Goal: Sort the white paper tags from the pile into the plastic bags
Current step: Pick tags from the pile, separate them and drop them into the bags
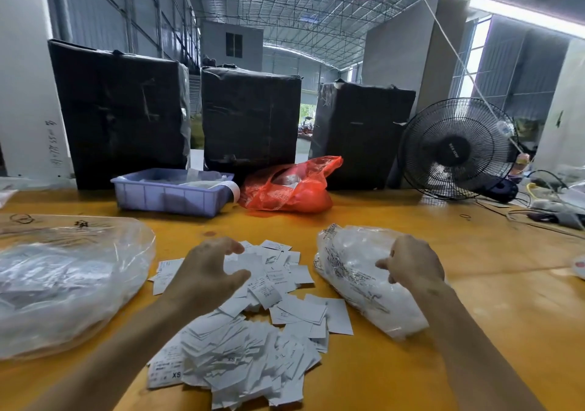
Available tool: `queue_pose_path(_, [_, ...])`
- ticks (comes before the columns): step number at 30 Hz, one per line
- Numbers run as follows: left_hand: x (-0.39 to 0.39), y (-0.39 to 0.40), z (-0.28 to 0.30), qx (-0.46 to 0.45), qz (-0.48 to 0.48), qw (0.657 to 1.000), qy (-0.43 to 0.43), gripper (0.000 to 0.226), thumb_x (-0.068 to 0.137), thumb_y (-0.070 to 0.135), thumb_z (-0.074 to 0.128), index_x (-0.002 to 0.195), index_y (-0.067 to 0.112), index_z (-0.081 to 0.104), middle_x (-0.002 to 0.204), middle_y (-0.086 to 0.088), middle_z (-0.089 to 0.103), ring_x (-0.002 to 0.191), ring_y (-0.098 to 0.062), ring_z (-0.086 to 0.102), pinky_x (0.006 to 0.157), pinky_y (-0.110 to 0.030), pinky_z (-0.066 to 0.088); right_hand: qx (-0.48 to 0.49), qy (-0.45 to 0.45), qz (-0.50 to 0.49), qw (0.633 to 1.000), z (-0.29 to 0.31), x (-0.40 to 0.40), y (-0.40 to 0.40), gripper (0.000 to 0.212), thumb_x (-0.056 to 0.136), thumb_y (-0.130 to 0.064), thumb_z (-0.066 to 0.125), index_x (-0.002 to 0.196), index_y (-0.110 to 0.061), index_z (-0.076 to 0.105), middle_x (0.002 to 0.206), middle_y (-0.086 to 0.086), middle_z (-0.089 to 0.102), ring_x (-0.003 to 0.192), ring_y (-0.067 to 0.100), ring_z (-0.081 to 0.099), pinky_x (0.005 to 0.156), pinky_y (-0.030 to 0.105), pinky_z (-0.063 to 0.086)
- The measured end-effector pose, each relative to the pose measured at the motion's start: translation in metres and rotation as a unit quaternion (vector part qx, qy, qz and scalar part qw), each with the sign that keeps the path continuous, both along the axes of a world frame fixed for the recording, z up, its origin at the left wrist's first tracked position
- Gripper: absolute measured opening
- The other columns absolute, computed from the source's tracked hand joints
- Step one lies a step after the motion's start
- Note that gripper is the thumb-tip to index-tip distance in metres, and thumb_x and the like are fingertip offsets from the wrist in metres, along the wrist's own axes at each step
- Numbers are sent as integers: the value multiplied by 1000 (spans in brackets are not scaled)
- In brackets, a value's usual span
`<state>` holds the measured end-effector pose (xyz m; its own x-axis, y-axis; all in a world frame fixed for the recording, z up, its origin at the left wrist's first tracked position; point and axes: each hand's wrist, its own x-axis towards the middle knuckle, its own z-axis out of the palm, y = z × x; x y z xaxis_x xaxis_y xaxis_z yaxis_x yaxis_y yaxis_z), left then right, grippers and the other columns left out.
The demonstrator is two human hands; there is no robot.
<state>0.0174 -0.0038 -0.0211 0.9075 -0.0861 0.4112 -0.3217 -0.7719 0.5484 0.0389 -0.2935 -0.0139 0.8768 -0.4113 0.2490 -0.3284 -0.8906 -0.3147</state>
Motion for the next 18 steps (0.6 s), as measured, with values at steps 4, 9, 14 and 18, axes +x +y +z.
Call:
queue_pose_path(4, [-3, -6, 1, -8, -21, 1000, 14, 41, 82, 25, 72, 120, 20, 56, 122, 1, 57, 107, -12, 52, 89, -25, 44, -65, -32, -26, 997, 9, -6, 4, 23, 86, -4, 62, 67, -6, 49, 83, 14, 64, 74, 27, 59, 61, 31, 46])
queue_pose_path(9, [-7, -16, 4, -186, -125, 969, 101, 52, 67, 49, 73, 110, 22, 60, 106, 4, 66, 91, -7, 65, 74, -19, 52, 452, -106, 292, 836, 24, -20, 48, 23, 82, -25, 64, 83, -2, 66, 60, 6, 61, 44, 6, 52, 42, 17, 41])
queue_pose_path(14, [-8, -14, 11, -439, -225, 830, 260, 74, 49, 61, 76, 105, 14, 66, 98, -7, 73, 88, -22, 71, 73, -26, 56, 586, 47, 406, 700, 11, -28, 101, 31, 83, -32, 54, 81, -3, 64, 46, 0, 49, 37, 7, 40, 37, 16, 33])
queue_pose_path(18, [-4, -8, 11, -490, -228, 797, 271, 44, 67, 35, 69, 104, 12, 69, 83, -4, 72, 72, -14, 68, 64, -22, 54, 622, 102, 401, 664, 3, -31, 114, 31, 81, -34, 54, 74, -5, 51, 41, -2, 40, 35, 7, 32, 36, 15, 23])
